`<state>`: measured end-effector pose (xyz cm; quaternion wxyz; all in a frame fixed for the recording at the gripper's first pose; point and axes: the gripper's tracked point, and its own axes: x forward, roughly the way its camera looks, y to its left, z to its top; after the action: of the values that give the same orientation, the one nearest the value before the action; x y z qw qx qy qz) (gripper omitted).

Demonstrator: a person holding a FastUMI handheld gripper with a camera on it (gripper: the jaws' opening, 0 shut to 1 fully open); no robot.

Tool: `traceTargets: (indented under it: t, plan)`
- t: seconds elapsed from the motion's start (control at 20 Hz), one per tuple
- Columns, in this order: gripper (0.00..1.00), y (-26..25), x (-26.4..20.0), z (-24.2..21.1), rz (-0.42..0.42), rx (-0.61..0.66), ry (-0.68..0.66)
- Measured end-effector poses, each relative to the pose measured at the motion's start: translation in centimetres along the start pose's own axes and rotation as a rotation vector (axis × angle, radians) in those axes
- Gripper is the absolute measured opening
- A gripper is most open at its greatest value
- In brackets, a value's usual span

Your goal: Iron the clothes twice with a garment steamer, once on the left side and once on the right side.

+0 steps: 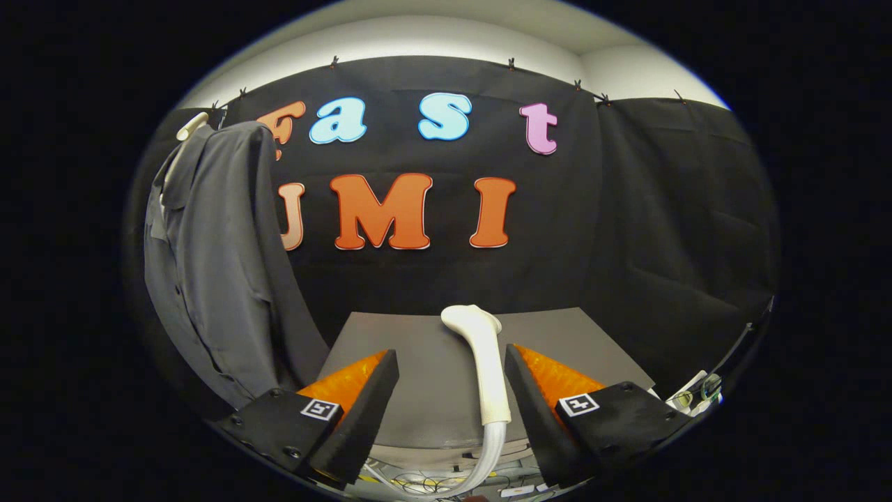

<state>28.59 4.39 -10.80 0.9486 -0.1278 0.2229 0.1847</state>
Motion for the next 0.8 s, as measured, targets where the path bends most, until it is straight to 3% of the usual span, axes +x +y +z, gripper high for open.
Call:
traceTargets:
  t: [0.35,0.8]
  plan:
    - [0.99,-3.5,6.5,-2.5,-0.01,-0.007,0.113]
    - [0.99,-4.5,10.5,-6.3,0.012,0.049,0.229]
